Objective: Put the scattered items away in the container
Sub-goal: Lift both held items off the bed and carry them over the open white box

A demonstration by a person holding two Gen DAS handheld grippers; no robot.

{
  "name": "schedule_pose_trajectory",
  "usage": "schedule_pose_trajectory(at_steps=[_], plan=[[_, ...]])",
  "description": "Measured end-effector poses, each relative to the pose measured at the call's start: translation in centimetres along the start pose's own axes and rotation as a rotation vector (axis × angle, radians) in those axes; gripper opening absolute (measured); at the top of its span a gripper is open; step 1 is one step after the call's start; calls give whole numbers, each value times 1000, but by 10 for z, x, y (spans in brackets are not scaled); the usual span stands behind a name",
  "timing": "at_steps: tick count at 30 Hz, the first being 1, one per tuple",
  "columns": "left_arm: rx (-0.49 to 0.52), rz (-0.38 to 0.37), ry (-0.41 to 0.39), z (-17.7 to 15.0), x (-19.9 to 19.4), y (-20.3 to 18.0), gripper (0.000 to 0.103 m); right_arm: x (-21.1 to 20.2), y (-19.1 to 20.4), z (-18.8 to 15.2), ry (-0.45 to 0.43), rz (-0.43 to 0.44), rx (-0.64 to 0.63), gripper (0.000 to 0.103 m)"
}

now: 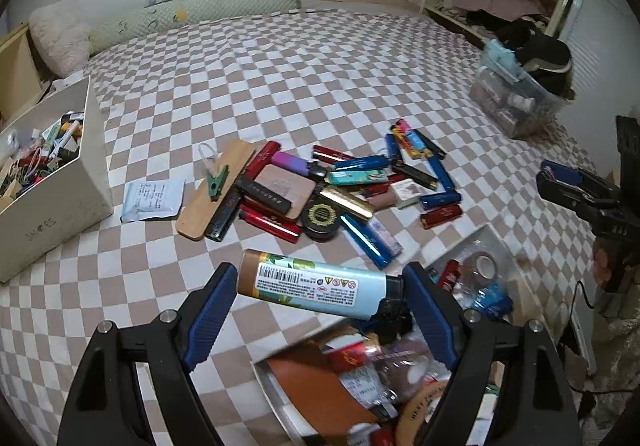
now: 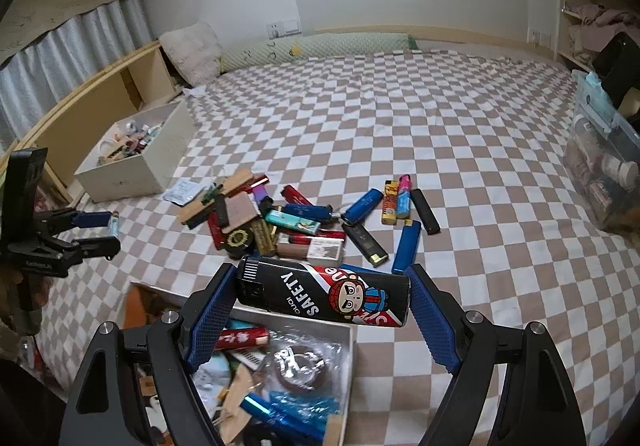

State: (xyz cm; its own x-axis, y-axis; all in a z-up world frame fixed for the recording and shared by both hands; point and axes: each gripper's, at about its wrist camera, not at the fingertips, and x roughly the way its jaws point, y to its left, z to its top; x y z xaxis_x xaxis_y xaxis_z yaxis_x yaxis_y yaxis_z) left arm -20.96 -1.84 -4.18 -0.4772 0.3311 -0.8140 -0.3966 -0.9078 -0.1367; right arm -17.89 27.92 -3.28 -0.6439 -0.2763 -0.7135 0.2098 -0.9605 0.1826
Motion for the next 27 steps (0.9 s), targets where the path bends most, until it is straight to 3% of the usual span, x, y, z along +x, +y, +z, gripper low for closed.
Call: schedule_pose_trajectory(at_steps=[14,27], plan=[[12,-47,-42,-26,-44,-37,84,-41,27,-21,-30,35,-20,84],[30,-98,-5,-59,-53,-72,84,-58,49,-53,-11,68,-38,84]])
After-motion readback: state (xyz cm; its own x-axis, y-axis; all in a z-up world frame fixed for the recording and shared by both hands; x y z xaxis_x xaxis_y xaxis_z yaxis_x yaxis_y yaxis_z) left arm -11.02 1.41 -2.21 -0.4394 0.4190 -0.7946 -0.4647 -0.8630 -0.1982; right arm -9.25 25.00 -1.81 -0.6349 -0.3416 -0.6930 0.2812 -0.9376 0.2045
